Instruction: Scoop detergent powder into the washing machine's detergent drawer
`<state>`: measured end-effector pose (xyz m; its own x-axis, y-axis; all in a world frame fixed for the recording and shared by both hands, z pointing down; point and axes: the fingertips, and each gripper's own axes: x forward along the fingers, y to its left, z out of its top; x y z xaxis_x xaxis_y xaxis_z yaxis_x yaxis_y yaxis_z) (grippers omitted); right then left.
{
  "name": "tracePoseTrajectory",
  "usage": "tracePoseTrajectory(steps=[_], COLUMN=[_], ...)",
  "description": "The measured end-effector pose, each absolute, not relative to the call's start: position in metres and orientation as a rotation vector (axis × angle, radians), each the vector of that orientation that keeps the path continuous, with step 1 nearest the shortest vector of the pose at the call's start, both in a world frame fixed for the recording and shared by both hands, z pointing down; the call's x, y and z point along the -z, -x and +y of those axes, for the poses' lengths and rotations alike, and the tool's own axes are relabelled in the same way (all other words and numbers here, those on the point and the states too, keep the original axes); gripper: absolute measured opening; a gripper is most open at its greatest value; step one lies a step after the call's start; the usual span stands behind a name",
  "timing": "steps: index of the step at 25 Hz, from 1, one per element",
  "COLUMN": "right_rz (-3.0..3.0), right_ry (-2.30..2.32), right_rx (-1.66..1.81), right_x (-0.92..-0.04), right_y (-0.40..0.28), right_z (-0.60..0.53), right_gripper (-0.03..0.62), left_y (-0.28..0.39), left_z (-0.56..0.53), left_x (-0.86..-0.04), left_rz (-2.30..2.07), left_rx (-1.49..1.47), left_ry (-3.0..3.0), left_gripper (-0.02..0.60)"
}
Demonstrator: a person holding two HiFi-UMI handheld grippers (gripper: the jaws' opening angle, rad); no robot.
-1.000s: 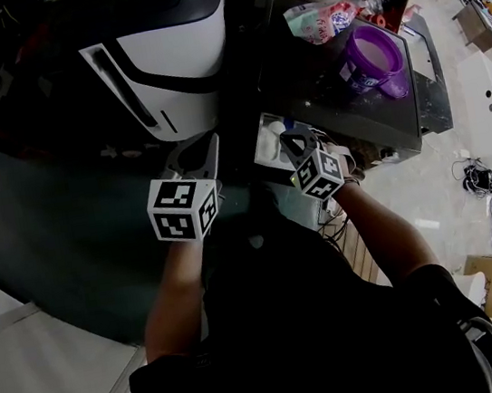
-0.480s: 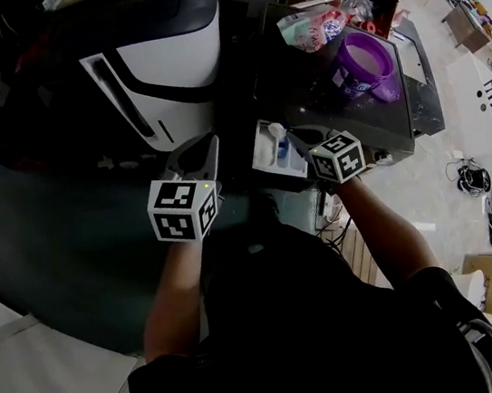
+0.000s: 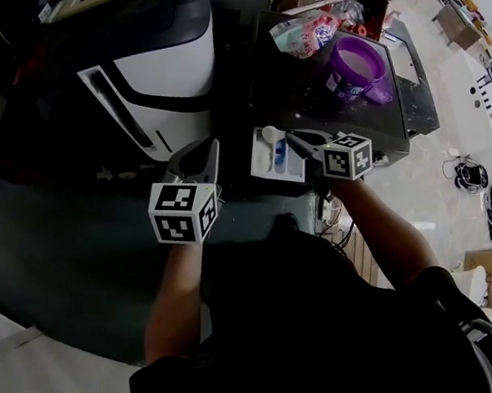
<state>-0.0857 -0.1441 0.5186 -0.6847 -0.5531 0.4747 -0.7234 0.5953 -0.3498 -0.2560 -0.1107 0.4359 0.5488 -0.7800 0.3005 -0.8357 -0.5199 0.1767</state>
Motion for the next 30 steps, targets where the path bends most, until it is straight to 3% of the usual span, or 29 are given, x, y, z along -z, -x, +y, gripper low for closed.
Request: tracePoseTrajectory(steps=[8,16,30], right_rz=[-2.597,-2.669,-2.785], right_ry=[-1.051,-1.005,-0.951], right_rx=[-0.885,-0.847,-0.856], right_x=[-0.498,-0.476,-0.46], right_y=[0.07,0.035,-0.078], right_z=[-0.152,-0.156,-0.163], right_gripper=[0.018,0.018,0.018], left_y=[0.24,0.183,0.075], left_z=[-0.127,-0.143,-0.166], left_x=[-0.433,-0.432,-0.417], left_rz=[-1.324,-1.3,-1.4], left_rx=[-0.283,-0.323,-0.34], left_ry=[-2.502,-2.52,-2.486], left_gripper=[0.008,0.008,0.008])
